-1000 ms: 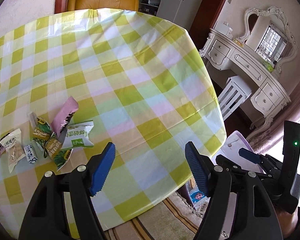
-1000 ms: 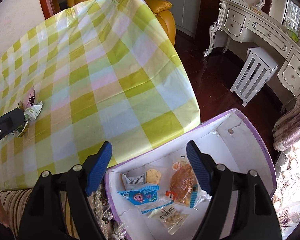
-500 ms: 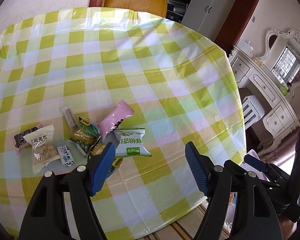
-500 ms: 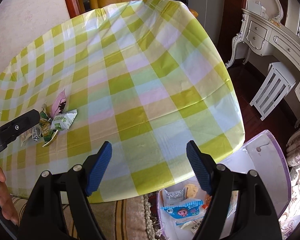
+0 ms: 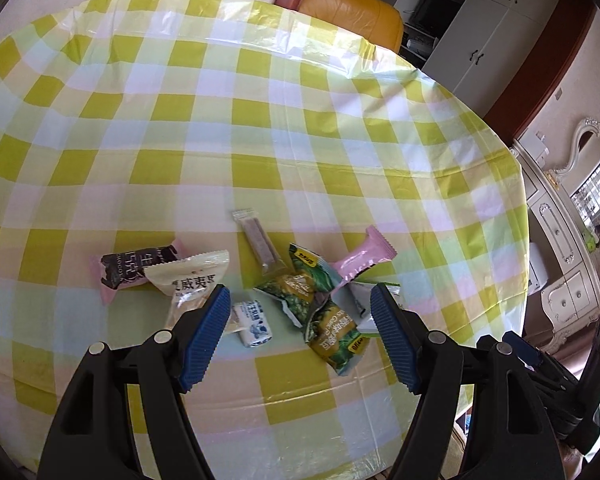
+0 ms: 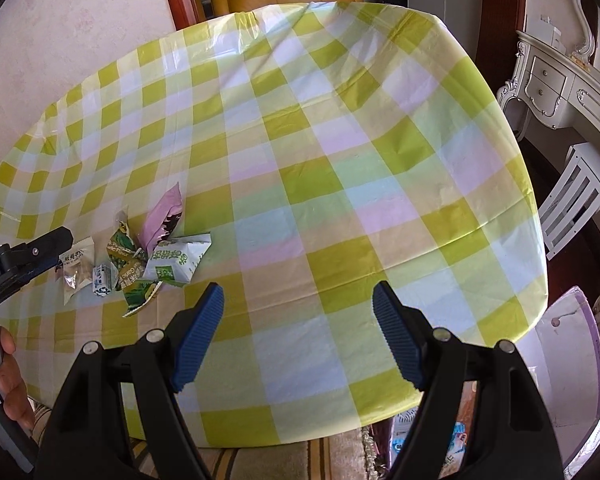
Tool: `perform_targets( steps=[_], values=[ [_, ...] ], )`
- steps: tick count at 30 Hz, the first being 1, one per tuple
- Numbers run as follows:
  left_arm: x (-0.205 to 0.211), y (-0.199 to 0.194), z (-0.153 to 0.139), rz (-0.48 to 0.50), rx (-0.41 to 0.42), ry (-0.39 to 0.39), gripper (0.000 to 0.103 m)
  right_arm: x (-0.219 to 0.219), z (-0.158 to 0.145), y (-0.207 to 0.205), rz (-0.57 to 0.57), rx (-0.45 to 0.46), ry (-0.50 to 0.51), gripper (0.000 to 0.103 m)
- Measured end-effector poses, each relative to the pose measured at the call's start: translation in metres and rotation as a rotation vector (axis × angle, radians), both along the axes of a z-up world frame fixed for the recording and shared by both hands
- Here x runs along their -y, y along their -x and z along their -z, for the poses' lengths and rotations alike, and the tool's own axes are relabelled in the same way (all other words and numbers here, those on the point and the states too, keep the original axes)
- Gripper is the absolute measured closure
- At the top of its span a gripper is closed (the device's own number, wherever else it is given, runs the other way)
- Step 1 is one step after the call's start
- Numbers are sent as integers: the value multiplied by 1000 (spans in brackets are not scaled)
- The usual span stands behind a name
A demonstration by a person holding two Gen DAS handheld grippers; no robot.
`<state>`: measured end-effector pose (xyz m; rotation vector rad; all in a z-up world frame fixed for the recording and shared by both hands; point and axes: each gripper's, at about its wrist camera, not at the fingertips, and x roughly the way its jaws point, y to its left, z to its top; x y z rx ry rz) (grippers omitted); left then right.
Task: Organize snacks
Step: 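Move both open tools back over the table to the remaining snacks, then close the left tool on the white XIA WEI bag while the right grasps the green-white bag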
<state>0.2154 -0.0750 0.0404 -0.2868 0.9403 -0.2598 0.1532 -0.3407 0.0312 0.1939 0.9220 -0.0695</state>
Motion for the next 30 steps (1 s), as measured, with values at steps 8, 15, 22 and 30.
perform_targets(
  steps=[8,15,22,30],
  values=[
    [-60,0,14,-144,-22,81,34,-28,3,-13,-60,14,-27,26],
    [-88,7,30,-187,-53,140,41,-59,8,-29,-108,19,-39,26],
    [-78,3,48,-147,-89,134,44,-77,17,-45,-112,11,-44,26],
    [-64,-6,58,-106,-91,121,44,-89,27,-57,-122,-1,-5,26]
  ],
)
